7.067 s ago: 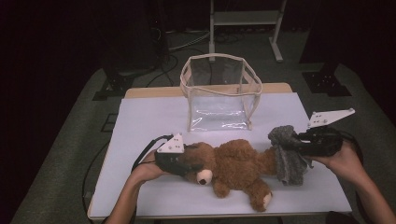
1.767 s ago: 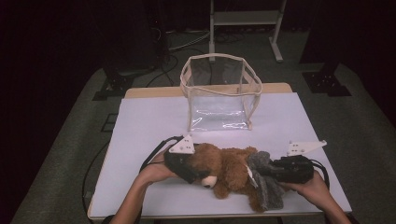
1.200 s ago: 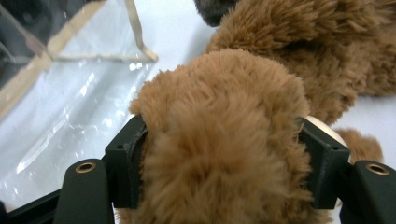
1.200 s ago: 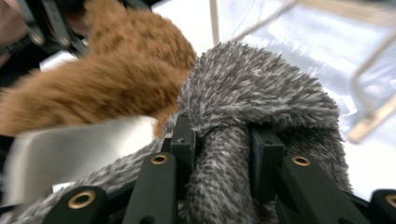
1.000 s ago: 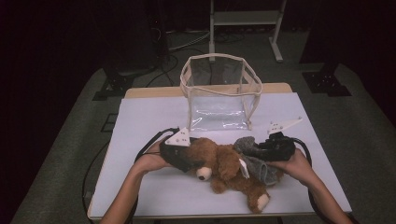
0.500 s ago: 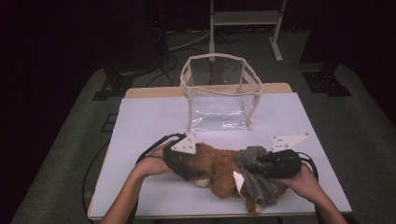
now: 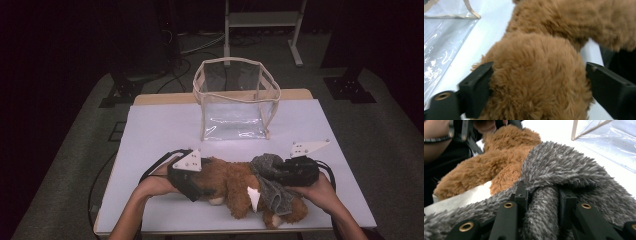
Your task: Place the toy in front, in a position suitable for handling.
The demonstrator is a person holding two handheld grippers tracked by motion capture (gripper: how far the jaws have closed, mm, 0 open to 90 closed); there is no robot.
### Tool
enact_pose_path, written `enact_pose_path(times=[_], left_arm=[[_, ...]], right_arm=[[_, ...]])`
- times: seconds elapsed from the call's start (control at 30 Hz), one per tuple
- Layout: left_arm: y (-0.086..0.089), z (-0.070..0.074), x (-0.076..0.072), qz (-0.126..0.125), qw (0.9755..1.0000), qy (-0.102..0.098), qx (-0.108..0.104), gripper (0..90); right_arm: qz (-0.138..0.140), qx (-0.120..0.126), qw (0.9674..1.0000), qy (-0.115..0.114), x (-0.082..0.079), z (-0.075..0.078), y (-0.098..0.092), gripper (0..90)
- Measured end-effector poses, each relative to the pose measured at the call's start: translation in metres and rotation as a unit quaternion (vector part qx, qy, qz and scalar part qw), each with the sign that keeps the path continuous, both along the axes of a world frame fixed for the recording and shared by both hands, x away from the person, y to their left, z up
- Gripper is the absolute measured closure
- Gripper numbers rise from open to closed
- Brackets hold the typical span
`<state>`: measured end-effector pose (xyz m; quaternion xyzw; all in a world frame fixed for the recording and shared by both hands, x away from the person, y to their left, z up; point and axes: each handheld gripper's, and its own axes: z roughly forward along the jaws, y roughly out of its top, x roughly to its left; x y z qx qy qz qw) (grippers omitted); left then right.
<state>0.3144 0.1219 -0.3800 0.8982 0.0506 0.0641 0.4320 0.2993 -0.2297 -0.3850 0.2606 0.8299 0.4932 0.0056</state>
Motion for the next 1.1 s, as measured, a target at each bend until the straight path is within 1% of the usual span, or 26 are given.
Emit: enact_pose_path(times=[0.07, 0.1, 0.2, 0.27, 0.33, 0.37, 0.4, 0.47, 0.53, 0.57, 0.6, 0.67, 0.73, 0.83, 0.9, 1.0, 1.1], left_arm=[[-0.003, 0.001, 0.003, 0.008, 1.0000, 0.006, 0.001, 5.5], [-0.006, 0.001, 0.006, 0.009, 0.9999, 0.008, 0.008, 3.6], [-0.015, -0.001, 0.009, 0.003, 0.9998, 0.012, 0.018, 2.0], [-0.021, -0.002, 0.012, 0.001, 0.9996, 0.006, 0.029, 1.9], [-0.028, -0.003, 0.015, 0.001, 0.9993, 0.005, 0.037, 1.2], [-0.031, -0.004, 0.017, -0.002, 0.9987, 0.004, 0.051, 1.2], [-0.034, -0.006, 0.018, -0.001, 0.9985, 0.004, 0.055, 0.2], [-0.041, -0.009, 0.020, 0.000, 0.9976, 0.006, 0.069, 0.0], [-0.047, -0.009, 0.021, 0.002, 0.9967, 0.002, 0.082, 0.0], [-0.049, -0.008, 0.021, 0.001, 0.9963, -0.006, 0.086, 3.0], [-0.049, -0.007, 0.022, 0.004, 0.9962, -0.009, 0.087, 8.3], [-0.050, -0.002, 0.022, 0.009, 0.9958, -0.026, 0.087, 20.7], [-0.050, 0.001, 0.025, 0.022, 0.9952, -0.036, 0.089, 25.9], [-0.048, 0.005, 0.032, 0.034, 0.9947, -0.044, 0.087, 28.4], [-0.044, 0.009, 0.036, 0.046, 0.9931, -0.060, 0.090, 29.6], [-0.034, 0.017, 0.044, 0.068, 0.9886, -0.091, 0.099, 30.0], [-0.024, 0.021, 0.051, 0.099, 0.9853, -0.105, 0.092, 30.2]], right_arm=[[0.001, -0.009, 0.9999, -0.009, -0.004, 0.001, 0.001, 66.4], [0.002, -0.010, 0.9999, -0.010, -0.005, 0.001, 0.002, 66.5], [0.003, -0.008, 0.9999, -0.010, -0.006, -0.001, 0.002, 66.5], [0.001, -0.005, 1.0000, -0.007, -0.004, -0.002, 0.001, 66.6], [-0.002, -0.003, 1.0000, -0.006, -0.003, -0.003, -0.001, 66.5], [-0.002, 0.000, 1.0000, -0.004, -0.002, -0.004, -0.001, 66.5], [-0.002, 0.001, 1.0000, -0.003, -0.002, -0.004, -0.002, 66.5], [-0.003, 0.001, 1.0000, -0.001, -0.001, -0.005, -0.002, 66.5], [-0.004, 0.004, 1.0000, 0.000, 0.001, -0.005, -0.004, 66.4], [-0.006, 0.005, 1.0000, 0.002, 0.002, -0.006, -0.005, 66.4], [-0.008, 0.005, 0.9999, 0.004, 0.004, -0.006, -0.006, 66.3], [-0.015, 0.005, 0.9999, 0.004, 0.007, -0.005, -0.009, 66.3], [-0.025, 0.007, 0.9996, 0.007, 0.014, -0.004, -0.012, 66.2], [-0.031, -0.002, 0.9995, -0.001, 0.023, 0.001, -0.011, 66.2], [-0.031, -0.008, 0.9995, -0.006, 0.030, 0.007, -0.008, 66.2], [-0.035, -0.017, 0.9991, -0.015, 0.041, 0.013, 0.002, 66.4], [-0.031, -0.023, 0.9990, -0.020, 0.051, 0.017, 0.015, 66.4]])
